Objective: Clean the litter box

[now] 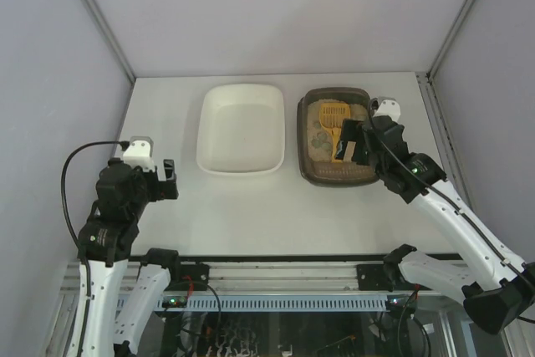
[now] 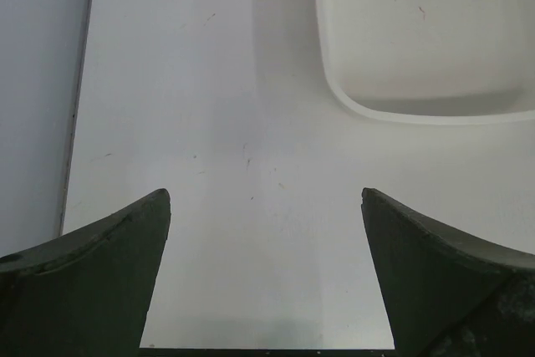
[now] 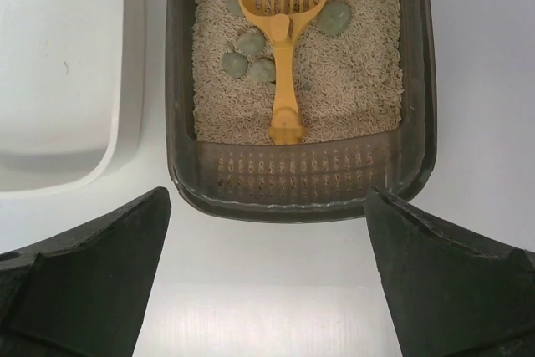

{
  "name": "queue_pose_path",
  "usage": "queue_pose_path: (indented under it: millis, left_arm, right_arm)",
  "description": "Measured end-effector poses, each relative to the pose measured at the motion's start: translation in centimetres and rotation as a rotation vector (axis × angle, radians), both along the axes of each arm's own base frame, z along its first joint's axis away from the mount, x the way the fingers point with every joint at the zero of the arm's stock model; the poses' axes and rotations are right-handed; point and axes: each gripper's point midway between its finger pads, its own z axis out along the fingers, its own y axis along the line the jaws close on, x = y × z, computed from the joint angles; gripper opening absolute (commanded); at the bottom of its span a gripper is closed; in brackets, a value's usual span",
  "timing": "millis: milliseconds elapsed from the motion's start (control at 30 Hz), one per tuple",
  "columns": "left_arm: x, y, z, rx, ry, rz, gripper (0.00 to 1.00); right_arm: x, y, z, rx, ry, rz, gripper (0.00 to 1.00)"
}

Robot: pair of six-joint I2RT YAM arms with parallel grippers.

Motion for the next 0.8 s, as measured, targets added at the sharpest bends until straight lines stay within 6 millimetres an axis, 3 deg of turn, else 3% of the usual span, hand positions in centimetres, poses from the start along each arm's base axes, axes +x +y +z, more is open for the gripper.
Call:
queue_pose_path:
  millis: [133,467,667,733,800]
  left_arm:
    - [0.1,0.1,-0.2,0.002,0.001,0.003,1.0]
    - [0.0,1.4,-0.1,0.001,-0.008,0.062,1.0]
    - [0.4,1.2,-0.6,0.006,0.022,0.044,1.0]
    - [1.2,0.8,-1.3,0.014,0.081,0.01,1.0]
    - [2.6,0.3,-2.1,0.034,0.179,-0.032,1.0]
  right_arm:
    - [0.2,0.0,0.1,0.002,-0.021,0.004,0.97]
    - [0.5,-1.4,-2.2,-0.033,0.037,-0.001,0.95]
    - [1.0,-1.0,-2.3,-0.037,0.034,0.029,0.86]
    - [1.6,-0.5,-2.9,-0.049,0.047,0.051,0.74]
    - [2.5,0.1,-4.1,-0.072,0.088,0.074,0.56]
